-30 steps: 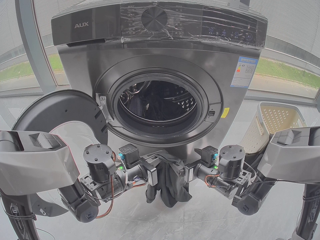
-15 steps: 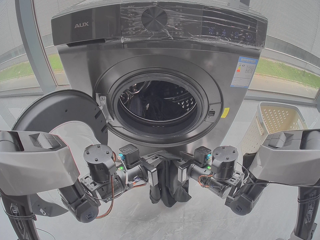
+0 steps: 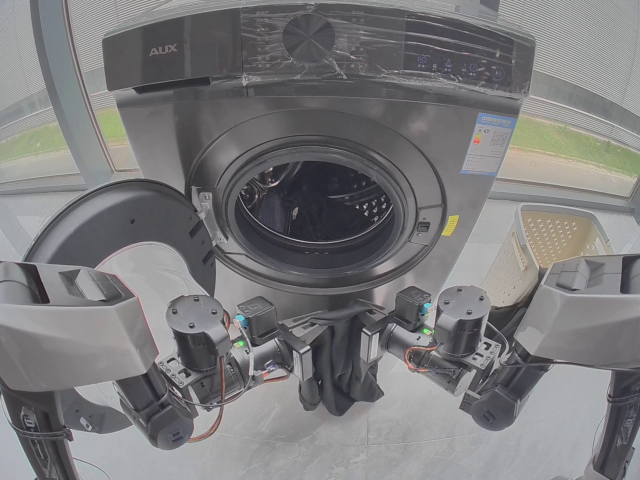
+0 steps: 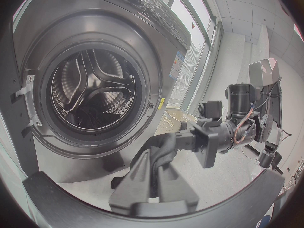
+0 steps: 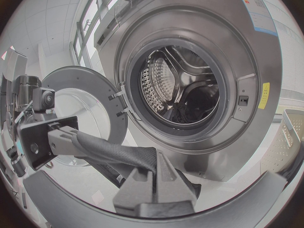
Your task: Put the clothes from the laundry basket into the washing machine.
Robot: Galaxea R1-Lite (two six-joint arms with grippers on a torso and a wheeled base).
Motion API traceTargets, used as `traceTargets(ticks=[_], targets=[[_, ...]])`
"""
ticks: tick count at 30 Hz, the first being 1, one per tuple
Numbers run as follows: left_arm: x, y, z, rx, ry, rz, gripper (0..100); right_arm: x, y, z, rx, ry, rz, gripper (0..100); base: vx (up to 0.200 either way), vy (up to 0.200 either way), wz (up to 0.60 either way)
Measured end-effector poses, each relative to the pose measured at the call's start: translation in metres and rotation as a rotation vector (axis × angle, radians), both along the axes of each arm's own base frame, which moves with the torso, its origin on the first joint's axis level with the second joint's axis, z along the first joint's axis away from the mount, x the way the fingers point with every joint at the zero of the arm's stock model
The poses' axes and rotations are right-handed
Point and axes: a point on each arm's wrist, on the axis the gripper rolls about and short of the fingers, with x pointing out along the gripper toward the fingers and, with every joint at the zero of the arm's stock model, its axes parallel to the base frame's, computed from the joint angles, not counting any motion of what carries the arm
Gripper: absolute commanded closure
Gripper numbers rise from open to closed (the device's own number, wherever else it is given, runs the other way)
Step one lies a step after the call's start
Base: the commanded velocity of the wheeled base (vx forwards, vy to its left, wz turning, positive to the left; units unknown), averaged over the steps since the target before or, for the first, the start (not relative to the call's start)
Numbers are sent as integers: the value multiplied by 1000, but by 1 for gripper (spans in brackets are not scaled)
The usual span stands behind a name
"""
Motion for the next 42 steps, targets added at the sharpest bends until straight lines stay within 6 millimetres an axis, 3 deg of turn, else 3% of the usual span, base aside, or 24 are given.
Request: traceTargets(ticks=[15, 25, 35, 42], targets=[[-9, 10, -7, 28, 46, 6, 0, -14, -12, 62, 98, -138, 5, 100, 0, 0, 0], [-13, 13, -18, 58, 86, 5, 0, -8, -7, 101, 175, -247, -2, 100, 0, 0, 0], [-17, 11, -36, 101, 142, -12, 0, 0, -1, 115, 179, -249, -36, 100, 0, 0, 0], [-7, -1, -52, 110, 149, -14, 0, 1, 3, 119, 175, -240, -69, 100, 0, 0, 0]])
